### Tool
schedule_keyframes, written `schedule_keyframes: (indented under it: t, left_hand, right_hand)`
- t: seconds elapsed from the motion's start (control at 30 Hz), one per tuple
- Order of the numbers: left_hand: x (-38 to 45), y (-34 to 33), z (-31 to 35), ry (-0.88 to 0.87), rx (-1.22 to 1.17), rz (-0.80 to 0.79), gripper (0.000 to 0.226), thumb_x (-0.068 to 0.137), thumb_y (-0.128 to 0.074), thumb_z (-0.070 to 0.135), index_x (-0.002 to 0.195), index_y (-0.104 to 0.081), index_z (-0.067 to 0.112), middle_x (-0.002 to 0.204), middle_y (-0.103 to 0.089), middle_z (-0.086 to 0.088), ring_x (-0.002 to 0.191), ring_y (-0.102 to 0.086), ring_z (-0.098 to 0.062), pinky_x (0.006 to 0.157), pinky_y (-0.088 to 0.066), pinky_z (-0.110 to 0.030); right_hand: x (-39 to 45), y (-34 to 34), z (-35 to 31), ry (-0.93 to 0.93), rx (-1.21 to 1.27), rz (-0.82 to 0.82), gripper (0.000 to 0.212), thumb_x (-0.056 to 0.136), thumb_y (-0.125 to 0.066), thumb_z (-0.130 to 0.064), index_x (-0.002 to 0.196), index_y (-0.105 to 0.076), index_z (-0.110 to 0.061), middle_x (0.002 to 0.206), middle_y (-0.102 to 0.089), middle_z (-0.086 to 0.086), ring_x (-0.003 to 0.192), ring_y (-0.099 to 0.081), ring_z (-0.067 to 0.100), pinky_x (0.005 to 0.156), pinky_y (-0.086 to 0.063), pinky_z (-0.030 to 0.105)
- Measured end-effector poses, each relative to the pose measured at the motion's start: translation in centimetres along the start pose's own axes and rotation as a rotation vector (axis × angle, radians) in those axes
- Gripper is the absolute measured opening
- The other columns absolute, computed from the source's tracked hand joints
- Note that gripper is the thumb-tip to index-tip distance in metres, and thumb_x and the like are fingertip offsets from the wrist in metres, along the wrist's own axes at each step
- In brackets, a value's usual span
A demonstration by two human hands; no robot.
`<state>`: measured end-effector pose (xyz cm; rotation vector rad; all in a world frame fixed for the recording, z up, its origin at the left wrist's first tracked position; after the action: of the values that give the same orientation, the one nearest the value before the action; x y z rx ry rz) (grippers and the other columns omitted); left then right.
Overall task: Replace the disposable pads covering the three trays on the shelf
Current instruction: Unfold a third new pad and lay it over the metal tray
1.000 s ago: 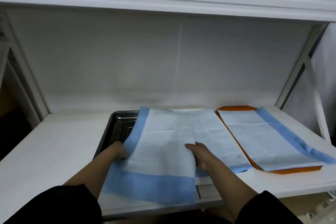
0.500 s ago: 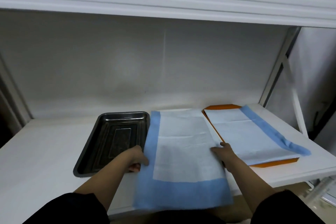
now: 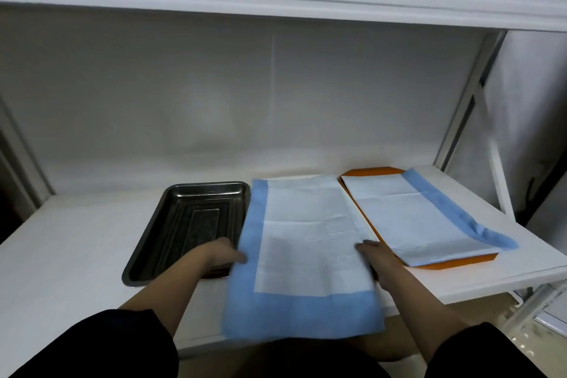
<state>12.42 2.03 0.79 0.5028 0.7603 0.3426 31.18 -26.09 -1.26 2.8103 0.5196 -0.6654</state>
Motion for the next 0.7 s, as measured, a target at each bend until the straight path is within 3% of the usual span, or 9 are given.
schedule_keyframes:
  t: [0.07,0.17,0.23,0.3,0.4,0.47,0.57,0.7]
  left_hand:
    - [0.3,-0.8,-0.1,-0.043,-0.226,-0.037,0.042,0.092,-0.060,0.026,0.123,-0.058,-0.002,0.122,-0.064,-0.010,0.109,-0.062,-0.023,0.103,-0.045,-0.036]
    - [1.0,-1.5,-0.2,-0.046,-0.327,0.005,0.044,0.091,-0.061,0.020,0.126,-0.053,-0.005,0.123,-0.062,-0.017,0.110,-0.061,-0.030,0.100,-0.047,-0.040]
    - [1.3,-1.5,-0.1,-0.055,-0.353,0.085,0.045,0.088,-0.063,0.012,0.125,-0.051,-0.009,0.122,-0.061,-0.021,0.108,-0.061,-0.033,0.096,-0.049,-0.041]
    - [1.2,-1.4,0.2,-0.056,-0.374,0.129,0.042,0.087,-0.064,0.007,0.122,-0.053,-0.012,0.120,-0.061,-0.023,0.107,-0.061,-0.036,0.095,-0.049,-0.042]
    - [1.0,-1.1,0.6,-0.041,-0.454,0.129,0.032,0.087,-0.063,0.005,0.114,-0.059,-0.013,0.113,-0.064,-0.026,0.102,-0.063,-0.038,0.092,-0.051,-0.045]
    - [0.4,-0.8,0.7,-0.022,-0.495,0.120,0.023,0.091,-0.058,0.006,0.107,-0.061,-0.010,0.104,-0.066,-0.024,0.092,-0.065,-0.037,0.080,-0.054,-0.043]
    - [-0.1,-0.6,0.5,0.008,-0.488,0.086,0.015,0.094,-0.052,0.009,0.096,-0.061,-0.004,0.091,-0.067,-0.021,0.076,-0.065,-0.032,0.063,-0.054,-0.034]
    - [0.0,-0.7,-0.7,0.009,-0.293,0.082,0.010,0.088,-0.055,0.005,0.083,-0.060,-0.001,0.069,-0.058,-0.015,0.055,-0.055,-0.021,0.055,-0.046,-0.025]
  right_hand:
    - [-0.9,-0.3,0.0,-0.077,0.140,-0.059,0.032,0.094,-0.058,-0.023,0.119,-0.057,-0.003,0.117,-0.063,0.017,0.104,-0.060,0.034,0.076,-0.050,0.037]
    - [-2.1,-0.3,0.0,-0.115,0.043,-0.093,0.033,0.096,-0.054,-0.024,0.120,-0.055,-0.001,0.118,-0.061,0.018,0.102,-0.059,0.033,0.092,-0.049,0.043]
    - [-2.9,-0.5,-0.4,-0.089,-0.051,-0.110,0.041,0.097,-0.052,-0.017,0.132,-0.046,0.004,0.122,-0.058,0.022,0.101,-0.057,0.034,0.096,-0.046,0.043]
    - [-3.7,-0.4,-1.2,-0.038,-0.057,-0.106,0.042,0.097,-0.052,-0.010,0.135,-0.041,0.004,0.124,-0.056,0.023,0.099,-0.057,0.036,0.088,-0.046,0.042]
    - [-4.5,-0.3,-2.0,-0.042,0.045,-0.152,0.025,0.095,-0.055,-0.009,0.119,-0.050,-0.004,0.093,-0.063,0.013,0.079,-0.059,0.030,0.071,-0.049,0.037]
    - [-4.4,0.2,-2.1,-0.076,0.062,-0.167,0.022,0.093,-0.058,-0.012,0.112,-0.055,0.000,0.089,-0.065,0.014,0.077,-0.061,0.030,0.063,-0.048,0.033]
    - [-3.8,1.3,-1.8,-0.062,-0.057,-0.143,0.019,0.094,-0.058,-0.018,0.104,-0.060,-0.002,0.089,-0.066,0.014,0.075,-0.063,0.027,0.060,-0.049,0.030]
    - [-3.7,1.6,-1.0,0.028,-0.369,-0.115,0.016,0.094,-0.057,-0.020,0.093,-0.063,-0.005,0.079,-0.065,0.010,0.066,-0.061,0.019,0.052,-0.047,0.022]
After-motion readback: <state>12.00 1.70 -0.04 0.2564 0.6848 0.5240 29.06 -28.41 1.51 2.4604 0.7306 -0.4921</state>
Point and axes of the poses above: each hand's wrist, its own x-axis towards the middle knuckle, its own y-axis out of the back of the hand, z = x × y, the point moved 3 cm from there along x, towards the middle knuckle
